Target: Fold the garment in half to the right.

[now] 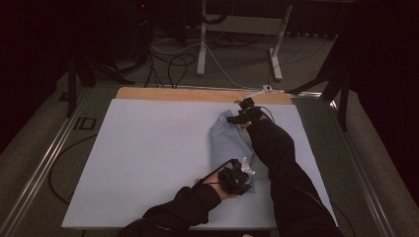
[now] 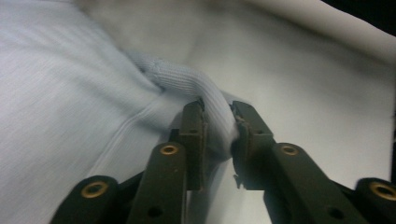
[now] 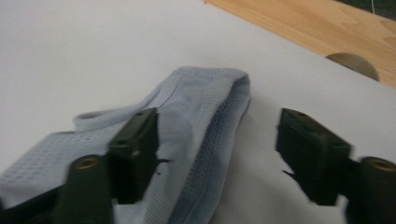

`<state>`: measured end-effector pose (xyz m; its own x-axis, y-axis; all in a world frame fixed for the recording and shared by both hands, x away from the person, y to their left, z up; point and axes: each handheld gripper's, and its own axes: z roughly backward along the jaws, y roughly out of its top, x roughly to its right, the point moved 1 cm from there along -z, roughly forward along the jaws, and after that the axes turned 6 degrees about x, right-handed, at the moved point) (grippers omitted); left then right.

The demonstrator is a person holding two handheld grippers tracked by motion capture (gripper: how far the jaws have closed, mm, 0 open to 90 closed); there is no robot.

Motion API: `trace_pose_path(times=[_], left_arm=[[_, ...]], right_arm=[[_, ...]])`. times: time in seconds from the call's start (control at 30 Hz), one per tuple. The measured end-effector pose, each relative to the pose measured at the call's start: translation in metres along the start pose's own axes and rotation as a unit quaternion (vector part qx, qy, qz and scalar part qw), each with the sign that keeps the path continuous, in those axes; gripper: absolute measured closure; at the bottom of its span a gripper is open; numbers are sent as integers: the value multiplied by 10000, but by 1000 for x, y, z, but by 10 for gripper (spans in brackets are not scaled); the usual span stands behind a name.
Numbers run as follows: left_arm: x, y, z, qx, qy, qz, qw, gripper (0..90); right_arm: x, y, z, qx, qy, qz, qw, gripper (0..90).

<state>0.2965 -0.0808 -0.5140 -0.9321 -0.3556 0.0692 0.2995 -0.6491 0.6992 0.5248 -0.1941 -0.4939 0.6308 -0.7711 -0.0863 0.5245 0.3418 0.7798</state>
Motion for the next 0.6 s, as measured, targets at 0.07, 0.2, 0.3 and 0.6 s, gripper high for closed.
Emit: trace_pose_path(times=[0.07, 0.2, 0.3, 0.6], left_arm=[[2, 0, -1, 0, -35, -10, 10000, 724], [7, -1, -9, -102, -270, -10, 9996, 716], [9, -1, -11, -60, -315, -29, 9995, 687], [14, 0, 4, 153, -544, -89, 9984, 548]], right_arm=[[0, 1, 4, 58, 60, -53, 10000, 199], [-2, 0, 9, 111, 114, -68, 9999, 155], [-3, -1, 12, 144, 165, -108, 9997, 140], [-8, -1, 22, 213, 257, -28, 9994, 136]])
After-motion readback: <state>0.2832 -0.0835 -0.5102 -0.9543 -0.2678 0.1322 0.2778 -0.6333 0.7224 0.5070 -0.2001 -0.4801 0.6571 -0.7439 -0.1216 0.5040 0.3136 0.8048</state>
